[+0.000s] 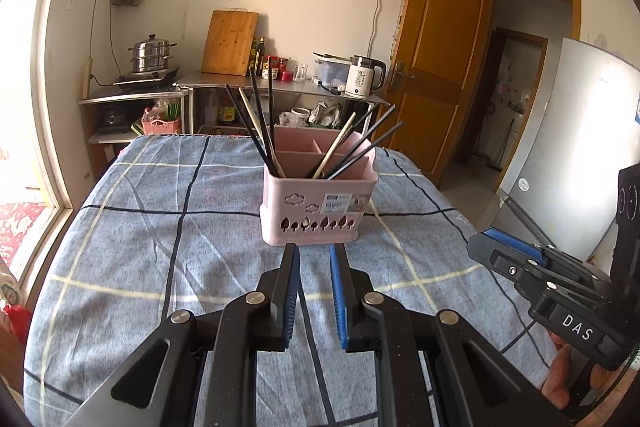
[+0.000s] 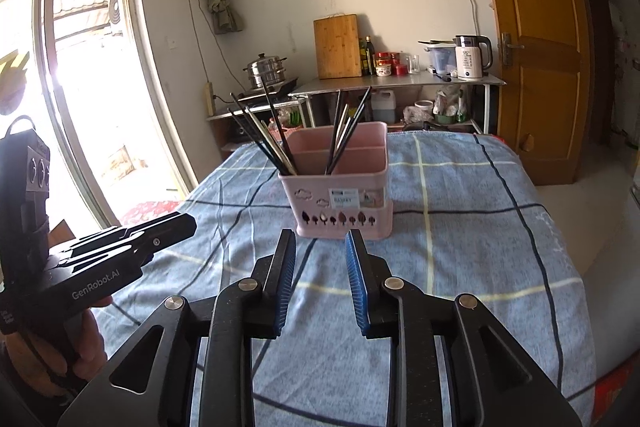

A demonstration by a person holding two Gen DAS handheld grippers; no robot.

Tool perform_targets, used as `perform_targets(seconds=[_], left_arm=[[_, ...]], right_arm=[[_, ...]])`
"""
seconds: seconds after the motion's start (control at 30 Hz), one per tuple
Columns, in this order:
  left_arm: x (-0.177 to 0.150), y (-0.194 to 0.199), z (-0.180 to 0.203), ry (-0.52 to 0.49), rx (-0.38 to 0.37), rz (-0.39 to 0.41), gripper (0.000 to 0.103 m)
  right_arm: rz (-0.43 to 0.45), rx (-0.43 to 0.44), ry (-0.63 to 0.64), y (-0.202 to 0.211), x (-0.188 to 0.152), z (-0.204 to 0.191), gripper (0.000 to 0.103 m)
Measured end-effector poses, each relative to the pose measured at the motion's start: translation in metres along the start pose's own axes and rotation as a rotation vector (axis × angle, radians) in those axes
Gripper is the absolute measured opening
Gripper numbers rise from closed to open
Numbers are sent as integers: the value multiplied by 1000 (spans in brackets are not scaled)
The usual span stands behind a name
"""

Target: Organize utensils

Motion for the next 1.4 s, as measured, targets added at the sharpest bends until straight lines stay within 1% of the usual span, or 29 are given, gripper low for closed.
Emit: perform_targets(seconds=[0.1,0.23,0.3,0.47,0.57,0.7,0.8,1.0,1.4], left_arm=[[-14,4,5,-14,6,1,15],[-27,13,8,-19,10,23,15],[-31,19,10,-24,11,49,15],[-40,26,10,-34,27,80,15],[-51,24,10,-51,40,77,15],[-64,22,10,-53,34,63,15],[-68,20,9,-57,44,57,15],[-69,21,5,-46,49,69,15],[-70,22,8,-48,47,73,15]], right_arm=[[2,-17,16,4,-12,-1,27],[-2,-27,27,9,-27,-3,27],[14,-40,45,14,-34,-6,27],[45,-54,48,22,-49,-7,29],[56,-70,49,24,-56,-6,31],[47,-85,56,24,-66,-3,31],[50,-93,54,25,-70,-2,31],[70,-111,55,30,-67,0,32],[86,-116,61,34,-66,-1,32]])
Point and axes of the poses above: each gripper's, at about its wrist camera, not at the fingertips, and y roughly against the way its jaws point, z to its right, x to its top, the point moved 9 cm from there along -y, roughly the way its jaws point, and after that the axes turned 3 degrees about -x, right-handed, at the moved point
